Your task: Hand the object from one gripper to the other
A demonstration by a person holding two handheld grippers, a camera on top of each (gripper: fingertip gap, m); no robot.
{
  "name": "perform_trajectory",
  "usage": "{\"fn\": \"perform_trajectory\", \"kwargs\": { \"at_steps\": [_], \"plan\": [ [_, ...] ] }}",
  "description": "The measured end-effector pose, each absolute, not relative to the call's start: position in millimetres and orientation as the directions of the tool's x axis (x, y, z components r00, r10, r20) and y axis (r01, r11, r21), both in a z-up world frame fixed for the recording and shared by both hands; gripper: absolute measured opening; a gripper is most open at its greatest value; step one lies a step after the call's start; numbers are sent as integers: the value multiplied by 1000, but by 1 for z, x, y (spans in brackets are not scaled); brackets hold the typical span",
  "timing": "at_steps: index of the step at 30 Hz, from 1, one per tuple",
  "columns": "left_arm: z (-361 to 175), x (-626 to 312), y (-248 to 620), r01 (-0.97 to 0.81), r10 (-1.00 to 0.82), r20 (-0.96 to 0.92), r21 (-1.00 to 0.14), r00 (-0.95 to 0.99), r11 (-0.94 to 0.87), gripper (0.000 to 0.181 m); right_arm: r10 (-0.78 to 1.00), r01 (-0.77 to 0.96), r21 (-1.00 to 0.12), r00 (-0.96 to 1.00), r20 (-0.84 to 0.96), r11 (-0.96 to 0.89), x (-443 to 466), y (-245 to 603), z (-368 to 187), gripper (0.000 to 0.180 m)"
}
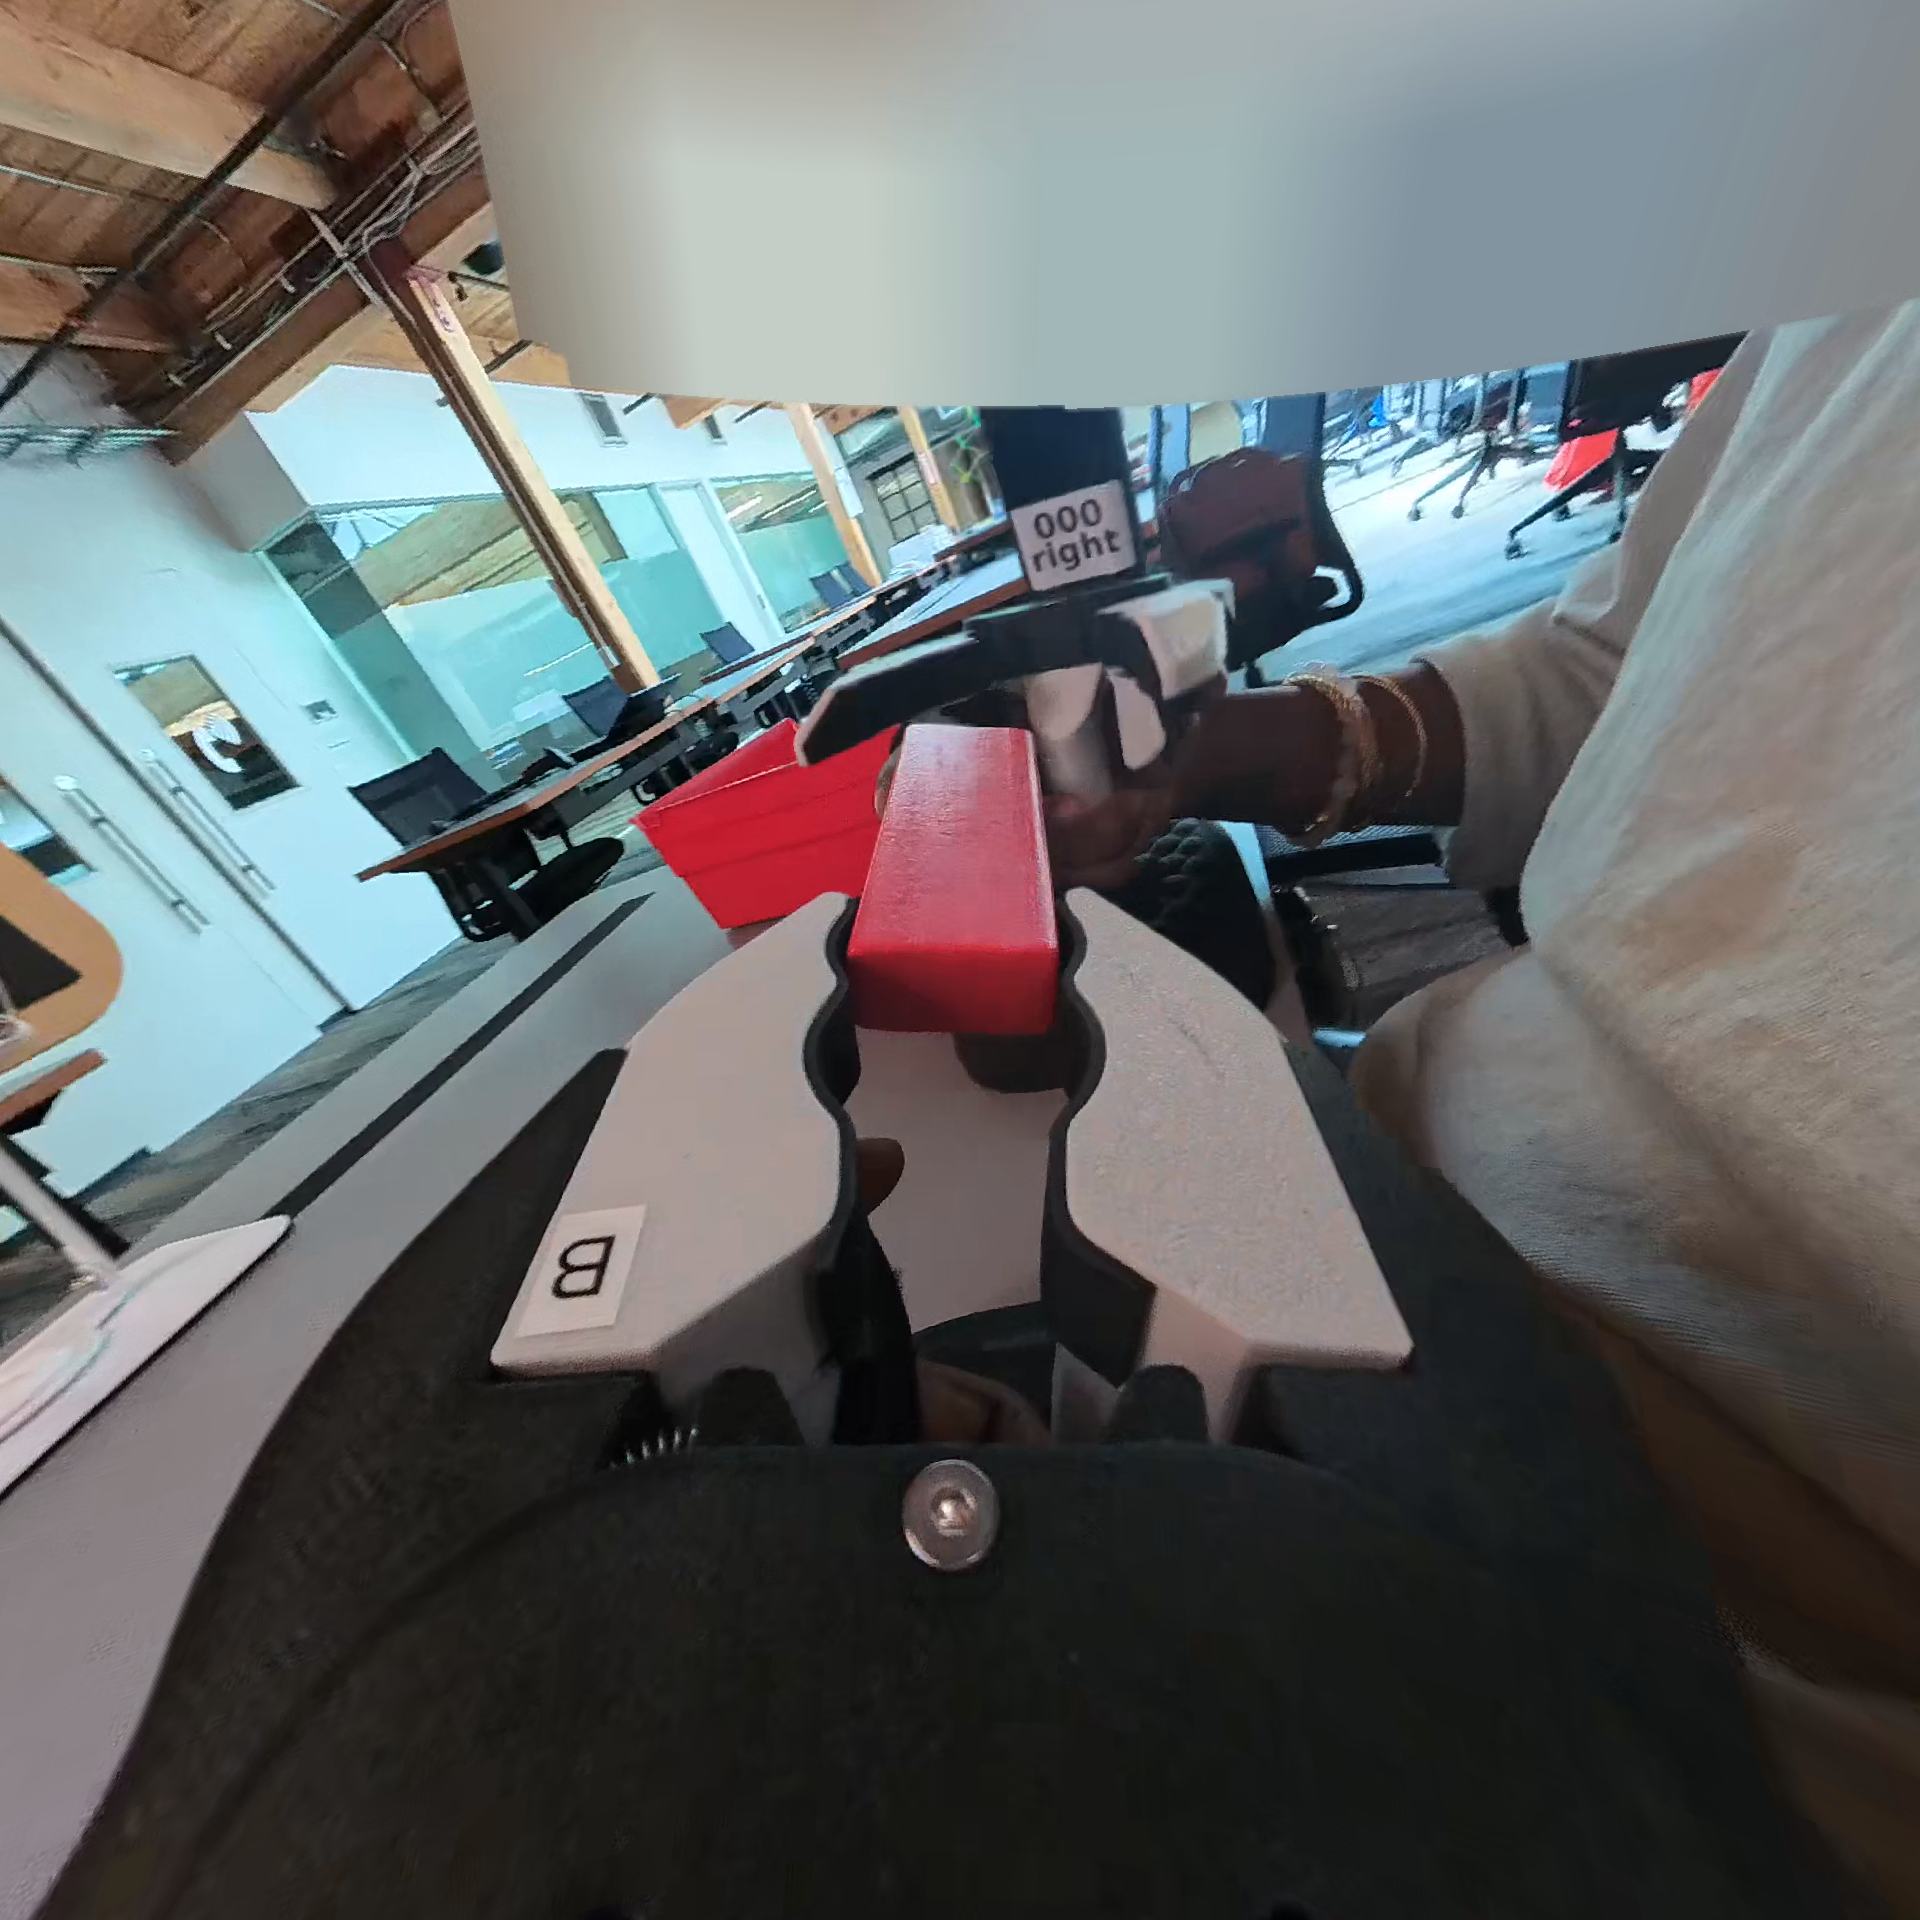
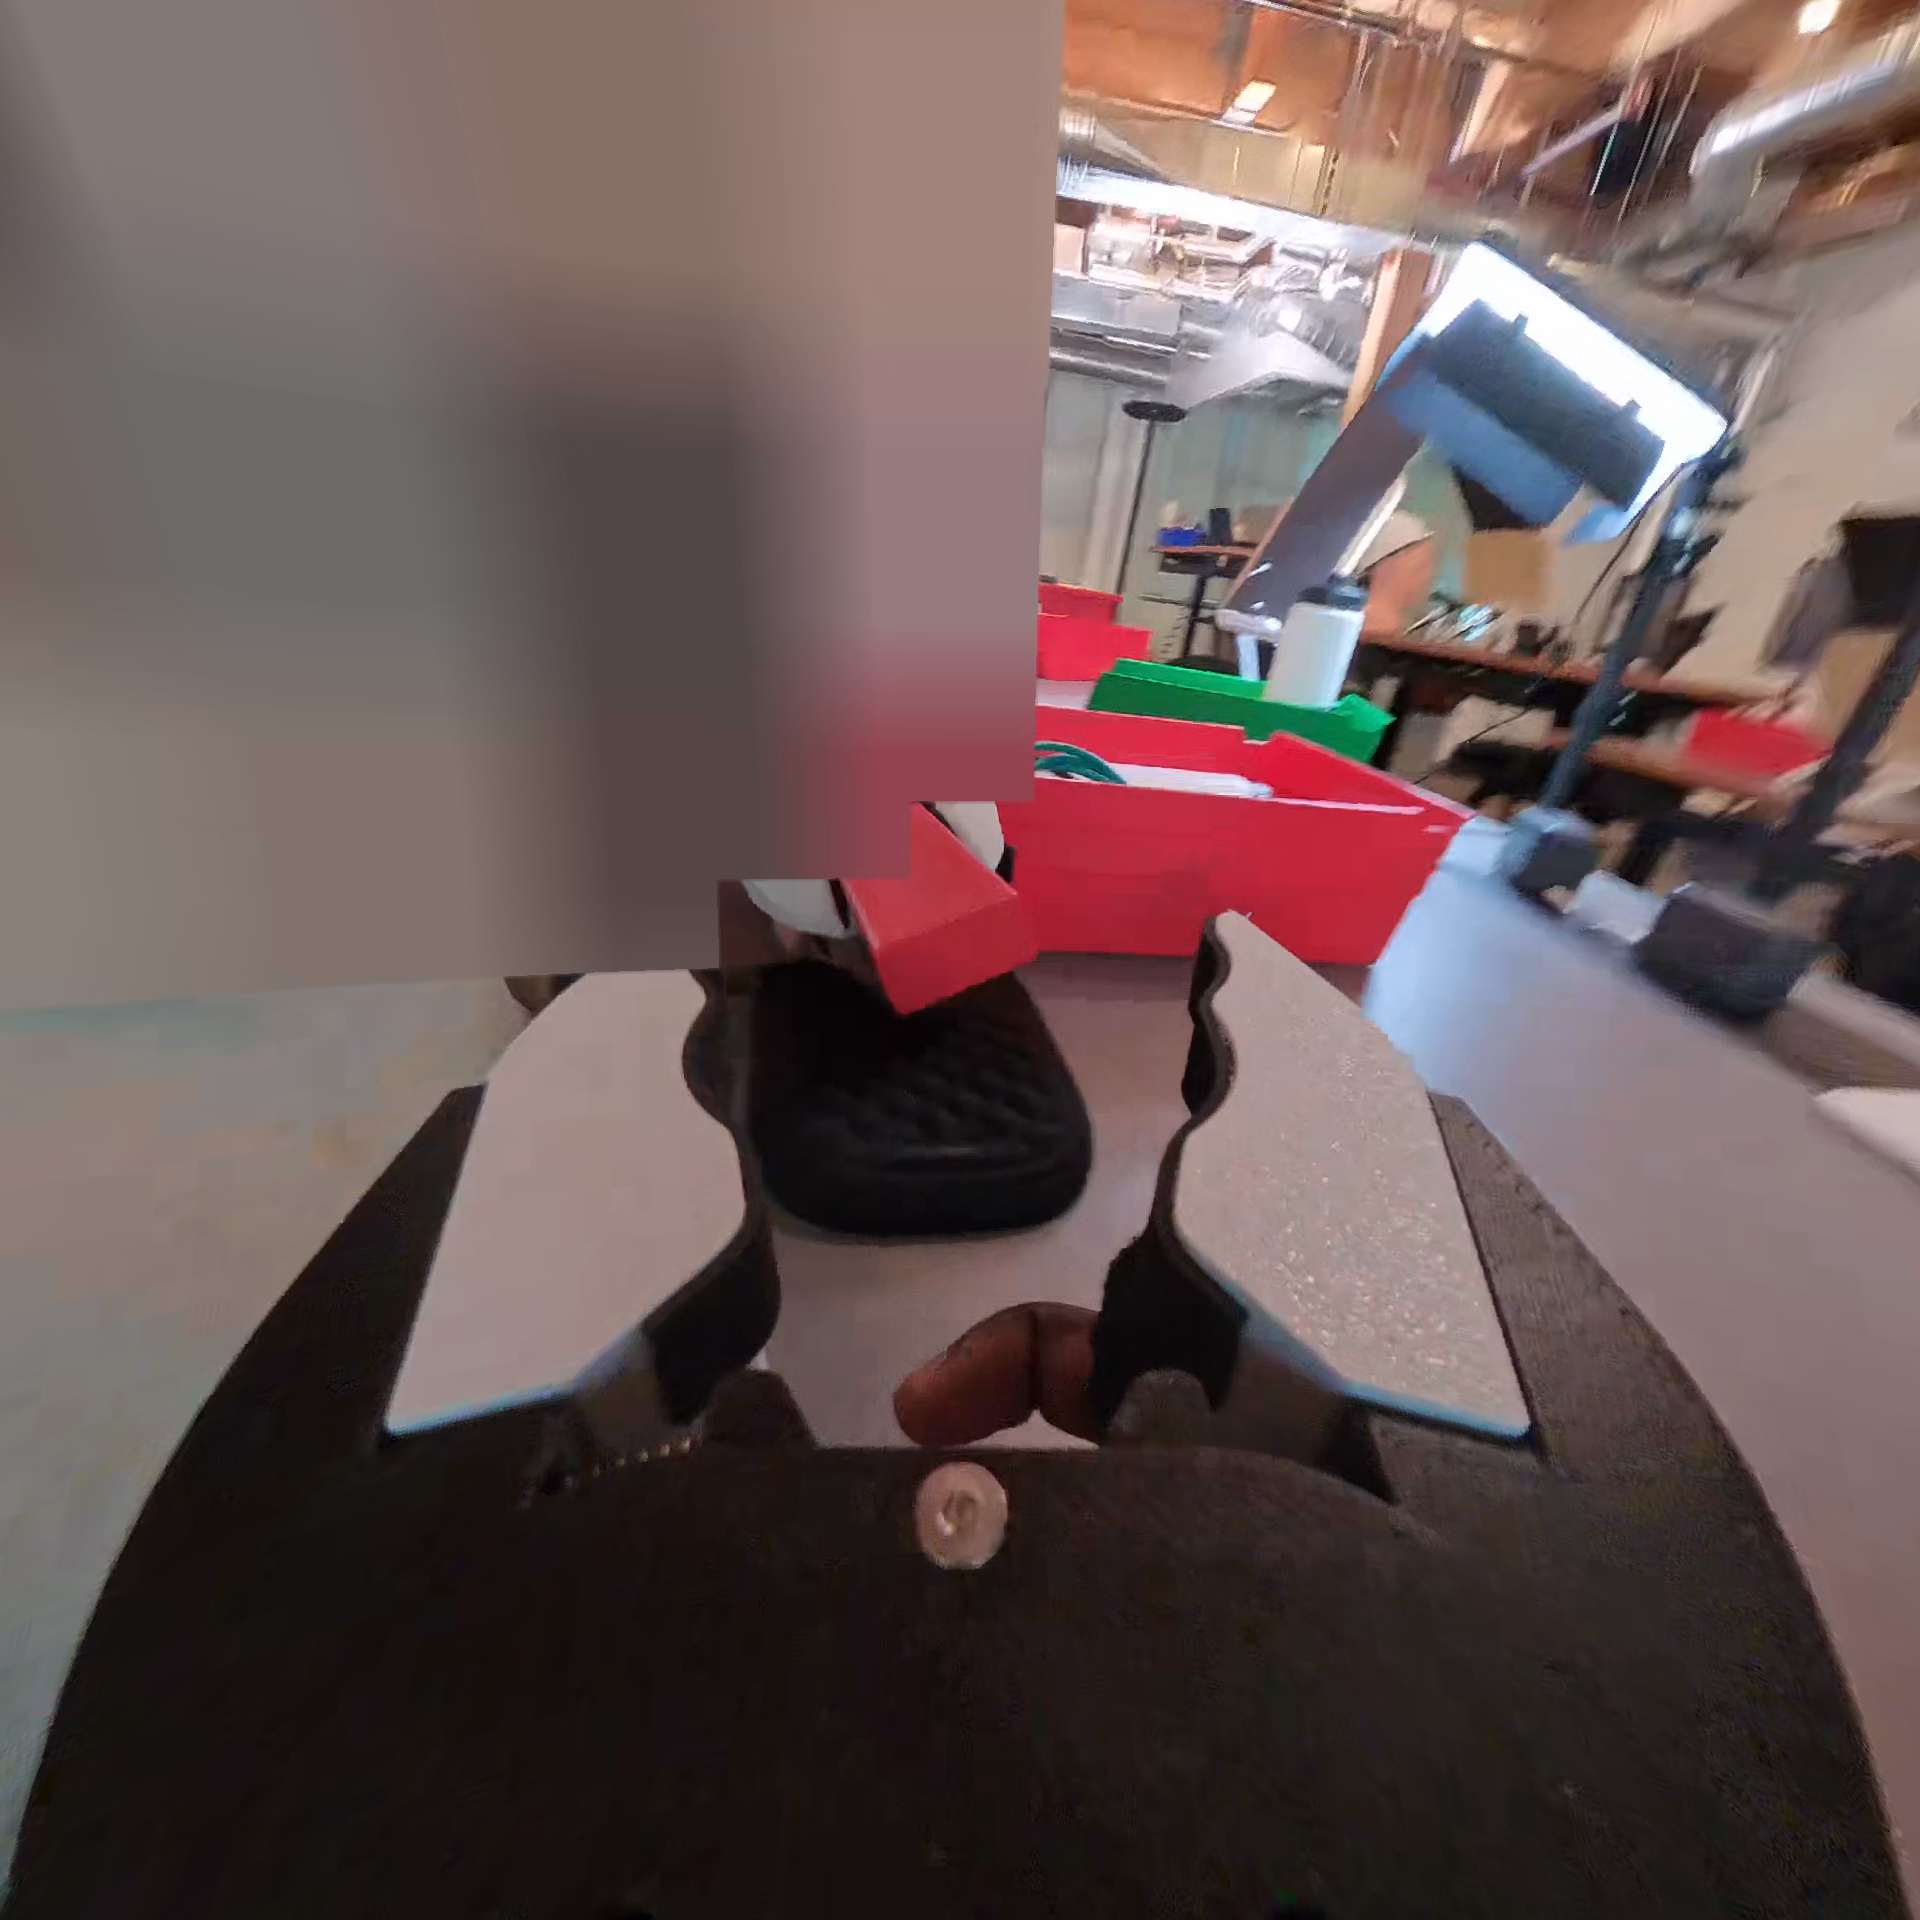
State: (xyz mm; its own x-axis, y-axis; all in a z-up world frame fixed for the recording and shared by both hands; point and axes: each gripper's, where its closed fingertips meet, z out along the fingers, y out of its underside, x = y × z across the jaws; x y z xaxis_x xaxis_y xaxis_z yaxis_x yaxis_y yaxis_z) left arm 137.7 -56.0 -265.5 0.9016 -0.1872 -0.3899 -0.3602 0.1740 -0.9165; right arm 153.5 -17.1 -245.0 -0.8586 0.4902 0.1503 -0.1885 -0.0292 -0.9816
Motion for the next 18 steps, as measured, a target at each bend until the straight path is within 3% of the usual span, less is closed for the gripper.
{"fn": "perform_trajectory", "kwargs": {
  "at_steps": [3, 10, 13, 18],
  "plan": [
    [-266, 144, -59, -345, -234, -381, -921, 894, 182, 34, 495, -271, -960, -826, 268, 67, 157, -29, -250, 80],
    [-272, 153, -59, -363, -291, -399, -916, 870, 173, 34, 452, -273, -957, -844, 288, 99, 161, -46, -260, 62],
    [-272, 154, -60, -361, -297, -399, -916, 867, 178, 34, 453, -288, -946, -830, 324, 148, 159, -49, -266, 35],
    [-263, 152, -62, -353, -255, -409, -905, 876, 239, 39, 444, -146, -986, -881, 165, 76, 156, -48, -265, 34]
  ]
}}
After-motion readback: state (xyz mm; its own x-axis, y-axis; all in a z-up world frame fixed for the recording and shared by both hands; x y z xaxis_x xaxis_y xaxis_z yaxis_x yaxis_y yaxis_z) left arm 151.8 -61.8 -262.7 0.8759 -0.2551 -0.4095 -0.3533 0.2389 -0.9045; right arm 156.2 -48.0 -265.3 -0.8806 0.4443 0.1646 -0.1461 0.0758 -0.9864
